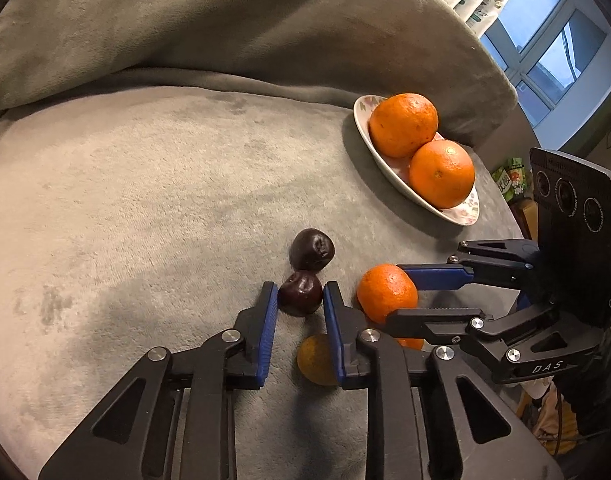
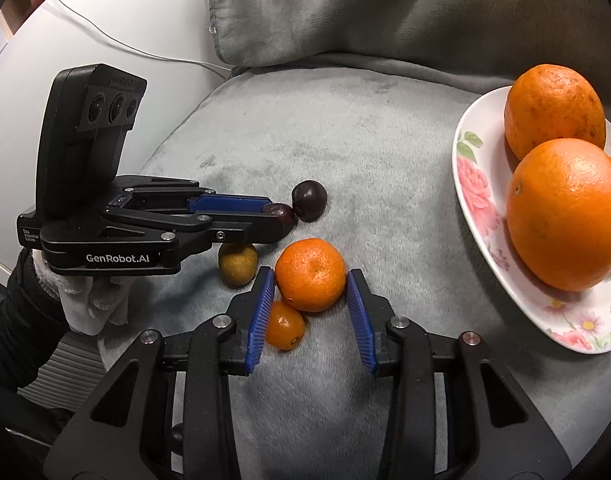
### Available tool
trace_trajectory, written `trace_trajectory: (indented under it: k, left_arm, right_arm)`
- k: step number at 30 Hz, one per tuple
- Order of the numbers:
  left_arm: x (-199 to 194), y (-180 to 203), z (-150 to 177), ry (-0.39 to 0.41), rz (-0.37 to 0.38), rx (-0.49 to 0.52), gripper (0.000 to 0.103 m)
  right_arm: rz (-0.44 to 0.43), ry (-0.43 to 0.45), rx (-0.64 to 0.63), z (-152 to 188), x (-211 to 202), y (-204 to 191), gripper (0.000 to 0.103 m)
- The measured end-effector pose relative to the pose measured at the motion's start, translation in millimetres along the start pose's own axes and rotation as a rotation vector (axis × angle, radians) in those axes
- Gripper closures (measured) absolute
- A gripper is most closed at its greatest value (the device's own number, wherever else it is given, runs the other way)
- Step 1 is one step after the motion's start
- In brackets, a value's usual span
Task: Organize fruits
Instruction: 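Close the right tool on the small tangerine while the left tool closes on the dark plum, then carry the tangerine to the plate with the right tool while the left tool carries the plum there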
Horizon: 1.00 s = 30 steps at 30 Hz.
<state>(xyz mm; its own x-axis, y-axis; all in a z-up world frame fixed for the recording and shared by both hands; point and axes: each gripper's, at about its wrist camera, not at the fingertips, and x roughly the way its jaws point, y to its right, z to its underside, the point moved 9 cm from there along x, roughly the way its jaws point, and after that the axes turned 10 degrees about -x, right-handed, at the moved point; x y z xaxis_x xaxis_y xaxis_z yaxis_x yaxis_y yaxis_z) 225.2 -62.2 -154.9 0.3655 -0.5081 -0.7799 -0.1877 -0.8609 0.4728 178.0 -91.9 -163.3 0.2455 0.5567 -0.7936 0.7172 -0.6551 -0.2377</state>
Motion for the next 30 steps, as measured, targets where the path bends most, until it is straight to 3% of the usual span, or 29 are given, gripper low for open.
trace_trajectory:
  k: [15,23,30]
  left_arm:
    - [-14.8,-5.2,0.8,0.088,0.004,-0.053,0.082]
    - [-35.0,1.3,-3.9,0.190,0.019,-0.084,0.082]
    - [-41.6,20.1,-12.1,0.219,0.059,-0.077,0.082]
  right_arm:
    - [0.042,0.056,-0.002,-2.1,-14.0,0.0,0.066]
    - [0.111,0.120,-0.007,-0.5,-44.4,4.2,0.066]
    - [0.153,0.179,0.024,5.3,-78.4,15.8,0.066]
